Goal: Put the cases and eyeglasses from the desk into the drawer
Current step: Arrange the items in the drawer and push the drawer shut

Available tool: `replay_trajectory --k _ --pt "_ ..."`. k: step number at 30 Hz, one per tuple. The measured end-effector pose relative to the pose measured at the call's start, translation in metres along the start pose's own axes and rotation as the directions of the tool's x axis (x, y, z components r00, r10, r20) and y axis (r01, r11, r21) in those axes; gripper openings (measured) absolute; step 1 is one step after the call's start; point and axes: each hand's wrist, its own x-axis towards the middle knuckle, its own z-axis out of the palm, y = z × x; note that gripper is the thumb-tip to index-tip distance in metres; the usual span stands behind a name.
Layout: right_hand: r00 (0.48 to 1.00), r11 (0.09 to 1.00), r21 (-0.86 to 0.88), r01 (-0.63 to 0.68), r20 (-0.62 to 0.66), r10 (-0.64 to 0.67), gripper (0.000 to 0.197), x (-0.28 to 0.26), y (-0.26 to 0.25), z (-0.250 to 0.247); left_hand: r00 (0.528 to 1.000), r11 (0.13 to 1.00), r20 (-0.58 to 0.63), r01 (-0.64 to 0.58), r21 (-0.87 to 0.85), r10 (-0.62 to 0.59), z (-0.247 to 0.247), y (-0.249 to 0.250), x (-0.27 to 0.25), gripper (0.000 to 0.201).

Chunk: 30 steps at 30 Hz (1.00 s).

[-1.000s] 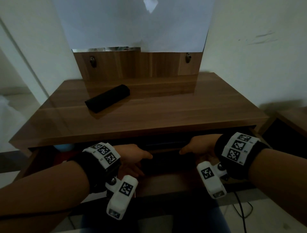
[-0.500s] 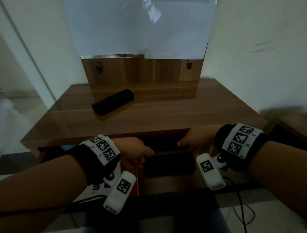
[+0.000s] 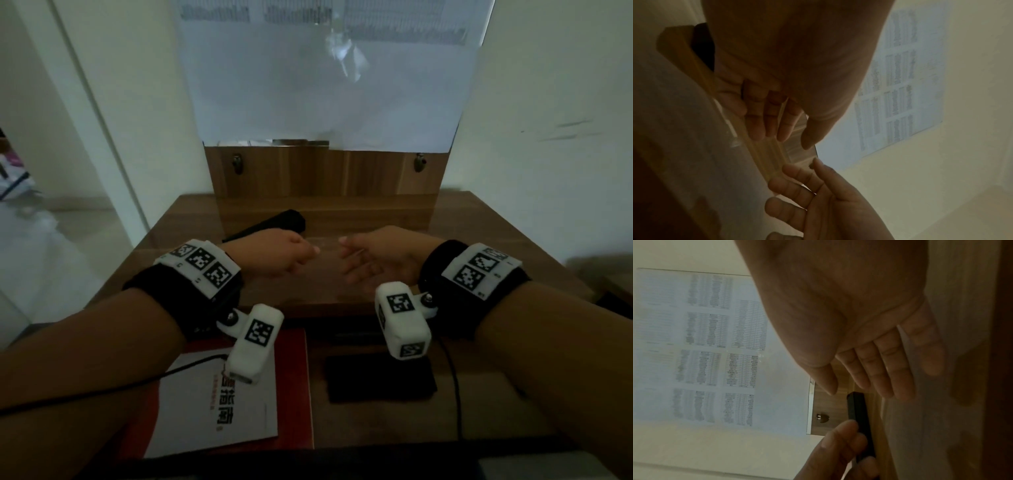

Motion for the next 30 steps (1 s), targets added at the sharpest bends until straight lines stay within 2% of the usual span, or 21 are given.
replay_trajectory --k 3,6,8,10,11,13,15,19,24,30 --pt "1.0 0.995 0.098 0.019 -0.011 -0.017 0.037 0.016 -0.014 0.01 0.993 0.999 -0.113 -0.014 0.029 0.017 -0.017 -0.006 0.011 0.028" --pt "1.0 0.992 0.125 0.006 -0.015 -0.005 0.037 0.03 -0.025 0.018 0.979 0.984 -0.199 -0.009 0.178 0.045 -0.031 -0.014 0.026 0.034" --pt "1.0 0.981 0.195 -0.012 -0.008 0.014 0.027 0.039 -0.032 0.024 0.969 0.977 -0.247 0.048 0.209 0.005 -0.037 -0.024 0.038 0.043" --pt "0.999 0.96 0.279 -0.003 -0.039 0.015 0.02 0.049 -0.036 0.03 0.954 0.964 -0.296 0.127 0.232 -0.055 -0.042 -0.037 0.052 0.061" --pt "0.998 0.951 0.308 0.018 -0.064 0.002 0.02 0.055 -0.037 0.033 0.944 0.952 -0.319 0.171 0.255 -0.085 -0.043 -0.044 0.058 0.071" --pt "0.995 0.934 0.352 0.061 -0.1 -0.027 0.033 0.065 -0.037 0.039 0.927 0.919 -0.35 0.251 0.304 -0.137 -0.043 -0.054 0.067 0.08" --pt "0.993 0.912 0.4 0.088 -0.107 -0.049 0.04 0.073 -0.037 0.046 0.919 0.901 -0.36 0.286 0.327 -0.161 -0.041 -0.061 0.072 0.077" --pt "0.993 0.871 0.481 0.099 -0.101 -0.057 0.041 0.085 -0.037 0.052 0.921 0.917 -0.349 0.281 0.284 -0.174 -0.039 -0.071 0.08 0.07" --pt "0.995 0.871 0.483 0.091 -0.079 -0.06 0.045 0.093 -0.035 0.054 0.923 0.941 -0.347 0.254 0.225 -0.166 -0.039 -0.078 0.086 0.061" --pt "0.994 0.878 0.469 0.097 -0.094 -0.06 0.055 0.092 -0.033 0.049 0.925 0.953 -0.337 0.244 0.177 -0.174 -0.038 -0.079 0.085 0.063"
